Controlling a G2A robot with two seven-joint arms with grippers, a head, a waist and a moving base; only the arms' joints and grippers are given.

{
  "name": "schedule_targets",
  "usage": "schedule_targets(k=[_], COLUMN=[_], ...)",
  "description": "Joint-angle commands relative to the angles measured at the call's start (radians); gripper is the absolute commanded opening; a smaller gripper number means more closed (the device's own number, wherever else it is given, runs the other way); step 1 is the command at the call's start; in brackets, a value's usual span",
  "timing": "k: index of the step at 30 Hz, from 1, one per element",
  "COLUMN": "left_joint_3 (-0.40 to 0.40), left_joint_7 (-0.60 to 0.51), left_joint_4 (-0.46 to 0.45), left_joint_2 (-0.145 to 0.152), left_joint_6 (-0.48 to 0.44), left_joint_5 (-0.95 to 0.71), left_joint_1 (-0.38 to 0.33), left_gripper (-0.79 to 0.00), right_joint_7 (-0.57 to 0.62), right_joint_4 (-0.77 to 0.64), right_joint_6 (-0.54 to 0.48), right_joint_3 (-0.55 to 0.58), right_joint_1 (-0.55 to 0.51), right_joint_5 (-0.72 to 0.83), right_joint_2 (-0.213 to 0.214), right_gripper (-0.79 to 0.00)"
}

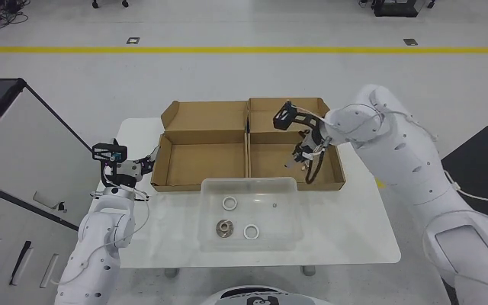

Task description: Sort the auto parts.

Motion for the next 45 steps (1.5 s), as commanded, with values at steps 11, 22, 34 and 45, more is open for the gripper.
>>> schedule_targets(k=[11, 22, 34, 45], left_joint_3=[0.000, 0.000, 0.000, 0.000], left_joint_7=[0.000, 0.000, 0.000, 0.000], left_joint_4=[0.000, 0.000, 0.000, 0.000], left_joint_2=[0.000, 0.000, 0.000, 0.000], left_joint_6=[0.000, 0.000, 0.000, 0.000], left_joint_5=[0.000, 0.000, 0.000, 0.000], left_joint_1=[0.000, 0.000, 0.000, 0.000], left_gripper=[0.000, 0.000, 0.000, 0.000], right_joint_7=[-0.001, -0.001, -0.035, -0.001], right_joint_4=[-0.230, -0.297, -0.307, -0.328], right_joint_6=[0.063, 0.128, 0.118, 0.167], right_joint_3=[-0.118, -0.209, -0.218, -0.376], right_joint_1=[0.001, 0.039, 0.022, 0.053], right_joint_5=[0.078, 0.116, 0.111, -0.004], right_joint_2=[0.089, 0.119, 0.117, 0.094], right_gripper=[0.000, 0.000, 0.000, 0.000])
